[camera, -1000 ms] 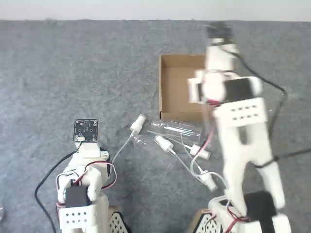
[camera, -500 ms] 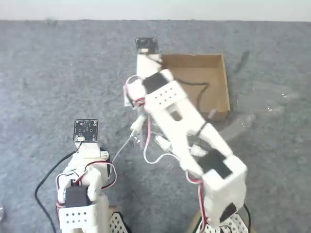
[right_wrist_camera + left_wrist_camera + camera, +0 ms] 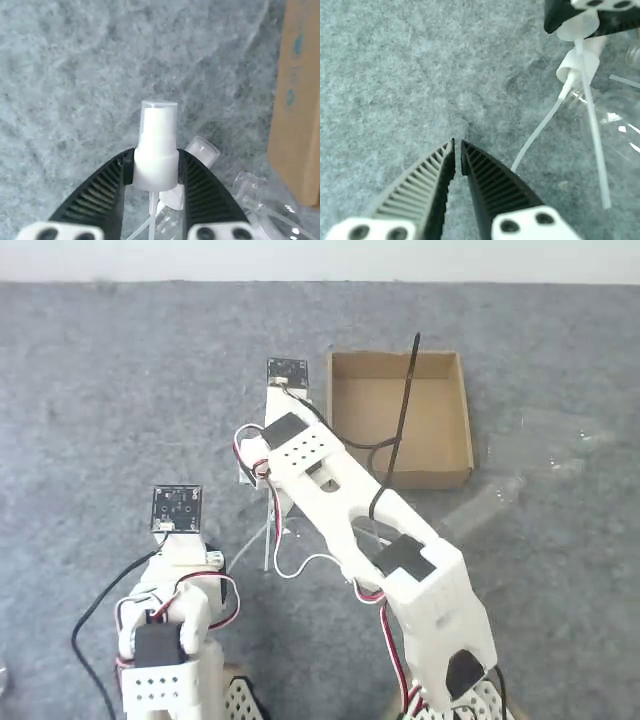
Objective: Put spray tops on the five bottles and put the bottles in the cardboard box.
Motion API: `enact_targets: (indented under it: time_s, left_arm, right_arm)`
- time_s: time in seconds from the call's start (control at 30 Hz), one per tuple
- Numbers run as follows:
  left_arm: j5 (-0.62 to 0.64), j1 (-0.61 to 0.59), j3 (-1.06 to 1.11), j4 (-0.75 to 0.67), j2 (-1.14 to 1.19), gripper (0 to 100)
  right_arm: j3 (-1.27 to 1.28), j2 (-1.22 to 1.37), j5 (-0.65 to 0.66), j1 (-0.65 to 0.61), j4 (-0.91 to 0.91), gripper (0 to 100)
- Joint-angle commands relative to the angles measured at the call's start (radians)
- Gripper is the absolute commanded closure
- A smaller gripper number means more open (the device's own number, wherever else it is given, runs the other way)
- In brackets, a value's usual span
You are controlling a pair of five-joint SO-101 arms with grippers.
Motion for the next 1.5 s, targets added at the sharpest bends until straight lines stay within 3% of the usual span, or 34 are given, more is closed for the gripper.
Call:
enact_targets:
  time_s: [0.0, 0.27, 0.5, 0.73, 0.87, 1.1, 1.47]
  left_arm:
    - [0.011, -0.005, -0.007, 0.005, -0.017, 99]
    - [0.011, -0.005, -0.007, 0.005, -0.017, 99]
    - [0.011, -0.005, -0.007, 0.005, -0.017, 99]
    - [0.011, -0.005, -0.007, 0.005, -0.017, 99]
    - [0.011, -0.005, -0.007, 0.005, -0.017, 99]
    - [0.011, -0.005, -0.007, 0.005, -0.017, 99]
    - [0.011, -0.005, -0.007, 0.005, -0.017, 99]
  right_arm:
    - [-0.064, -0.013, -0.012, -0.007, -0.016, 94.9]
    - [-0.066, -0.015, 0.051, -0.008, 0.007, 82.8]
    - [-0.072, -0.039, 0.058, 0.004, 0.021, 82.3]
    - [-0.207, -0.173, 0.094, 0.096, 0.277, 82.4]
    - [-0.278, -0.248, 0.287, 0.133, 0.42, 82.5]
    - [-0.245, -0.358, 0.809, 0.179, 0.645, 82.5]
    - [0.41, -0.782, 1.149, 0.246, 0.579, 82.6]
